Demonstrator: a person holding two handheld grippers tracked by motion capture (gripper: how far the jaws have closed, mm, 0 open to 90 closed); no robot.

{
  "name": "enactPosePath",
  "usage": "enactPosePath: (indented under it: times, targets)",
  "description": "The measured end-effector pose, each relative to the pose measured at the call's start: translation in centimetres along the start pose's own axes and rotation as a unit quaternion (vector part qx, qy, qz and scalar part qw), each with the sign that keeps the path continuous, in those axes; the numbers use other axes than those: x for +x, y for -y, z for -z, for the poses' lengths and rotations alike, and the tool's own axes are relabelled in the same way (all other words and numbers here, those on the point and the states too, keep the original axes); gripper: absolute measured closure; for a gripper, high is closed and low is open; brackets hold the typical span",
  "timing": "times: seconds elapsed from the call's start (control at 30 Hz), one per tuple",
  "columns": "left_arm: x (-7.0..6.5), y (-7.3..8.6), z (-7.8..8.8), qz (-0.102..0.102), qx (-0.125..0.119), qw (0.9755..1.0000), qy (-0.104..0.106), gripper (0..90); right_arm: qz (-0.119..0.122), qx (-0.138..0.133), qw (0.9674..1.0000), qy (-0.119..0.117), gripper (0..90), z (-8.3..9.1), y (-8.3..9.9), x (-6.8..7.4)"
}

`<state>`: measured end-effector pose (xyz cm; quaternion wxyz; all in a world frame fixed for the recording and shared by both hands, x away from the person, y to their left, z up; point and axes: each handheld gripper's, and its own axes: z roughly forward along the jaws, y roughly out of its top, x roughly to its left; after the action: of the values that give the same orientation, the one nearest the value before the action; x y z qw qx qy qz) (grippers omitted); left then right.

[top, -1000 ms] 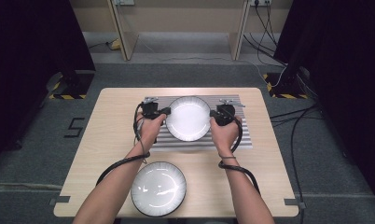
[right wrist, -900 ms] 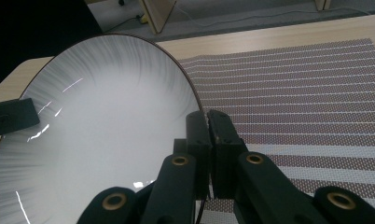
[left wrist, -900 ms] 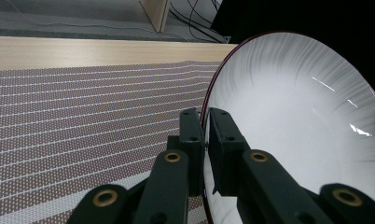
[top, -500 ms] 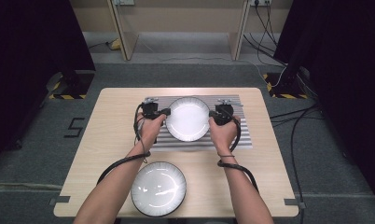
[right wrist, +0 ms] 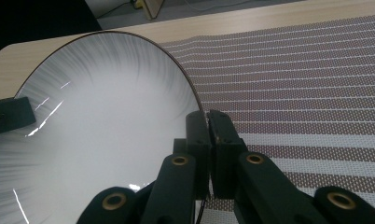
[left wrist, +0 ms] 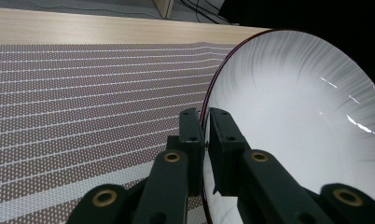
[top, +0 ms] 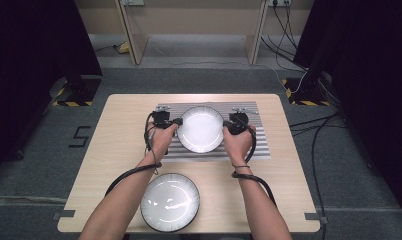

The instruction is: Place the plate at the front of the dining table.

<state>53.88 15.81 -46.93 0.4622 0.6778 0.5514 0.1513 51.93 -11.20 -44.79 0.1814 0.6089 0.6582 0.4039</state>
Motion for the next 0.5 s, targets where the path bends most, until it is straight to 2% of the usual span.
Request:
enactPosePath:
  times: [0.5]
  targets:
    - [0.49,0.73,-0.67,-0.002,0.016,0.9998,-0.007,83.5,-0.006,0.017,0.9998,0.001,88.2,-1.03,0.86,-0.13]
